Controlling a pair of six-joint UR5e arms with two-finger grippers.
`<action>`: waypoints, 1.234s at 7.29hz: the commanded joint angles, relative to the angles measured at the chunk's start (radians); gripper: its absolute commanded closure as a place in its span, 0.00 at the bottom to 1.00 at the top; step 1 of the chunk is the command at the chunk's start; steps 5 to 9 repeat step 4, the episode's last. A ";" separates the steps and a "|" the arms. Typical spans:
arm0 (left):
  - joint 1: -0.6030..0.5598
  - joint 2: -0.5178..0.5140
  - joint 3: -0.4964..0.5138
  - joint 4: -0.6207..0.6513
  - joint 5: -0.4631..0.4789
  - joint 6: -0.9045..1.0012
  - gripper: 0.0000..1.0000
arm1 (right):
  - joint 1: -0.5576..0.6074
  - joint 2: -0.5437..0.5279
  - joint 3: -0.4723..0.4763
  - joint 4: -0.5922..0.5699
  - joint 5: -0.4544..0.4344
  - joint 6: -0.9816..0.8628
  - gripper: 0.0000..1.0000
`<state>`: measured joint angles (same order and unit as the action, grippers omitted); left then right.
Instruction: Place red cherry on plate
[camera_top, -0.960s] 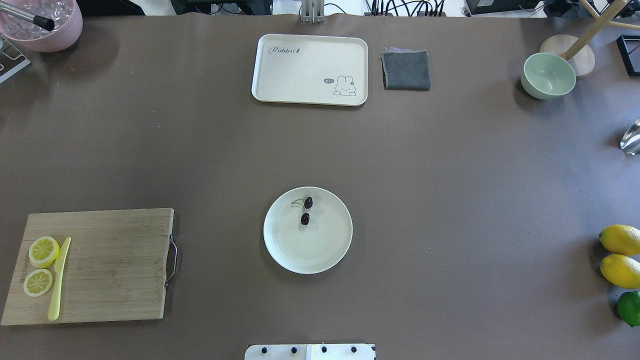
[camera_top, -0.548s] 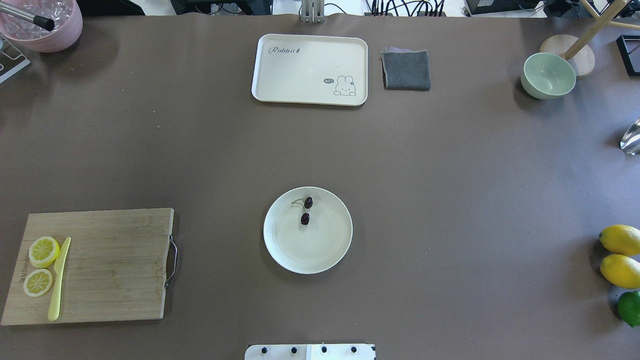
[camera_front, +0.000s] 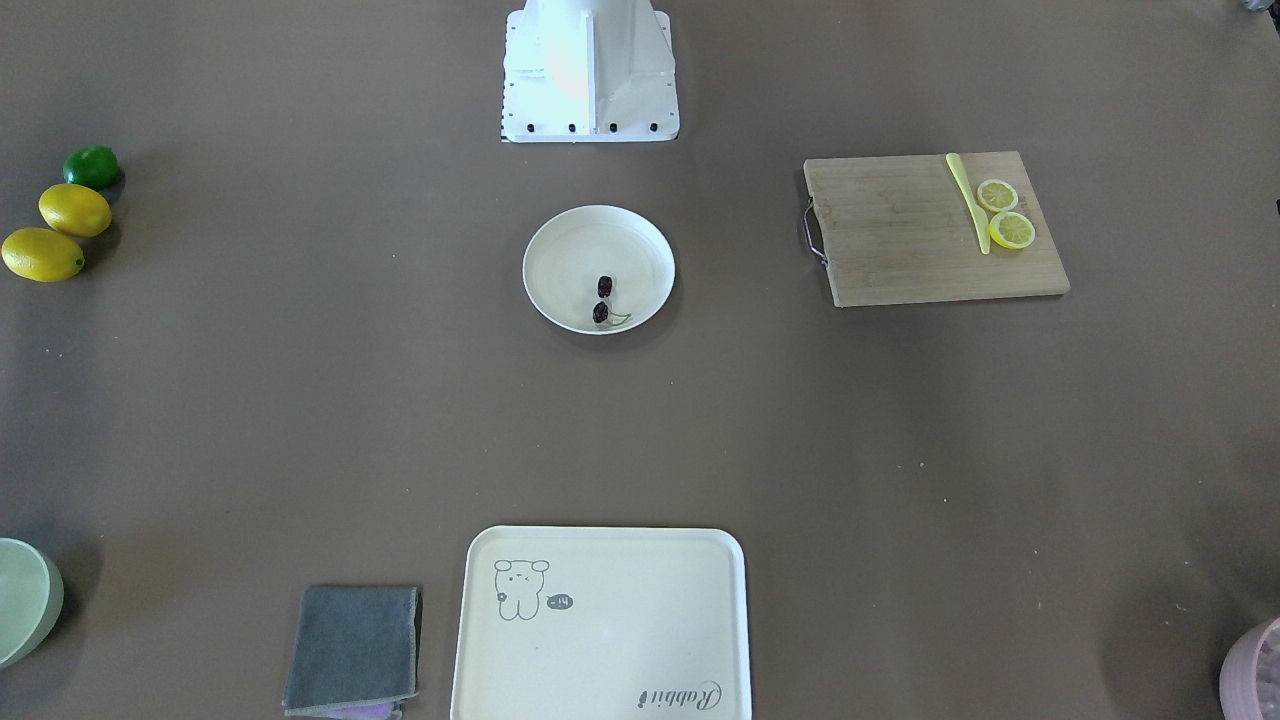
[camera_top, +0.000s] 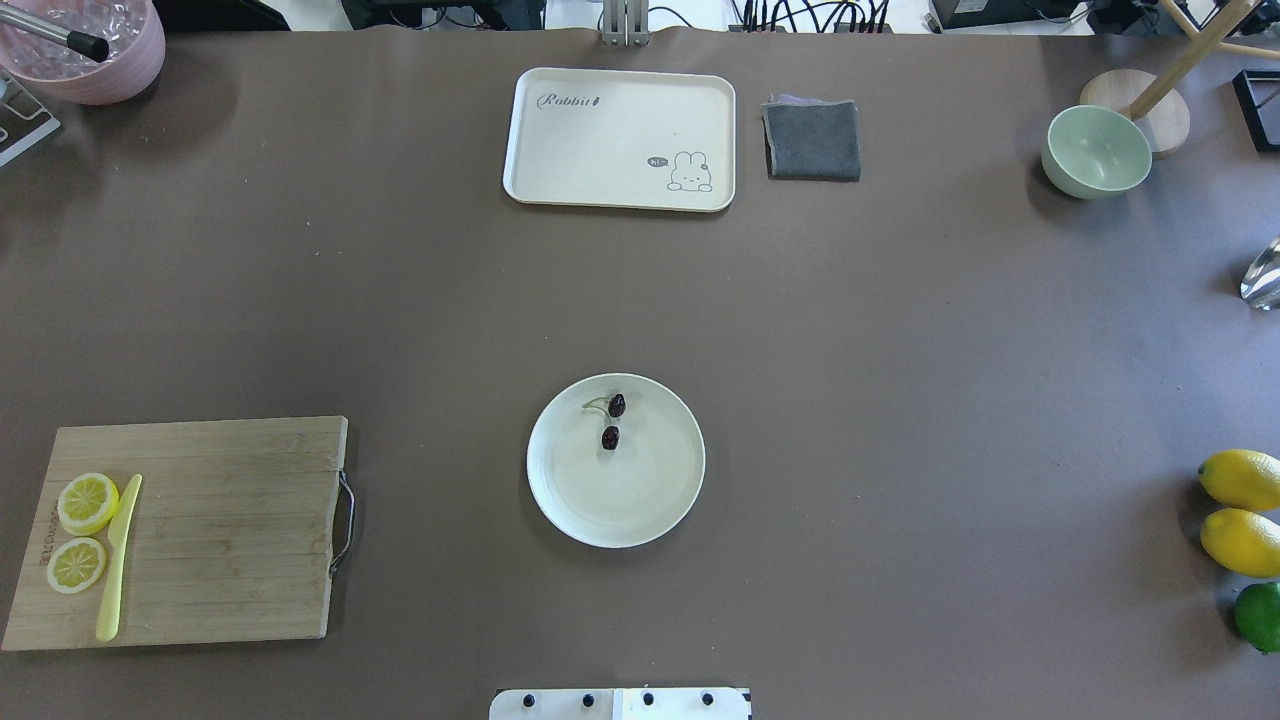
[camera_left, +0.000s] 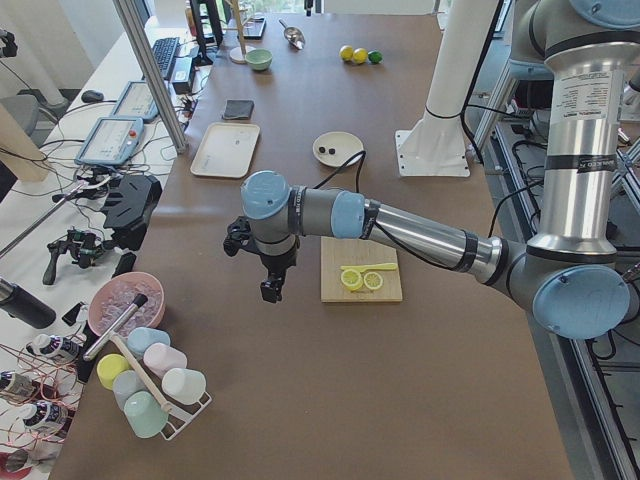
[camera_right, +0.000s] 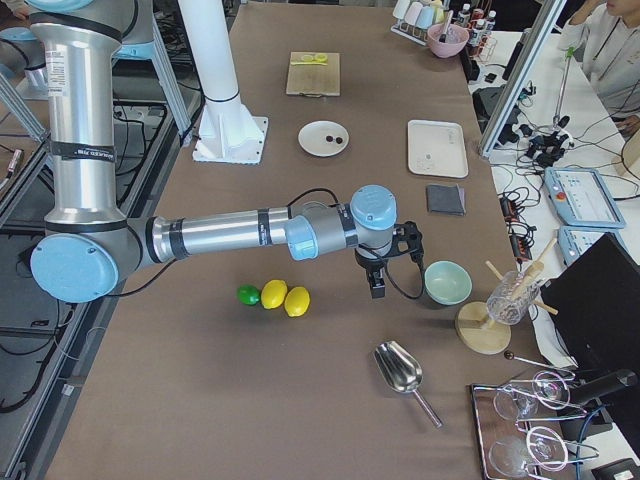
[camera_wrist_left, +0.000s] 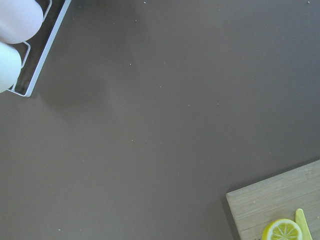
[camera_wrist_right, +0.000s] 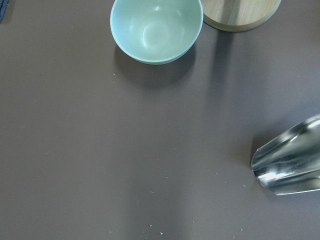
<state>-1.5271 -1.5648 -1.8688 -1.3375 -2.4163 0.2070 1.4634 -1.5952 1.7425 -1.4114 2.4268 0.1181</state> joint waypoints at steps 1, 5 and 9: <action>-0.004 0.002 0.005 0.003 -0.010 0.000 0.02 | 0.000 -0.003 0.002 0.002 0.000 0.000 0.00; -0.004 0.000 0.002 0.001 -0.004 0.000 0.02 | 0.000 0.000 0.002 0.002 0.000 0.000 0.00; -0.004 0.000 0.002 0.001 -0.004 0.000 0.02 | 0.000 0.000 0.002 0.002 0.000 0.000 0.00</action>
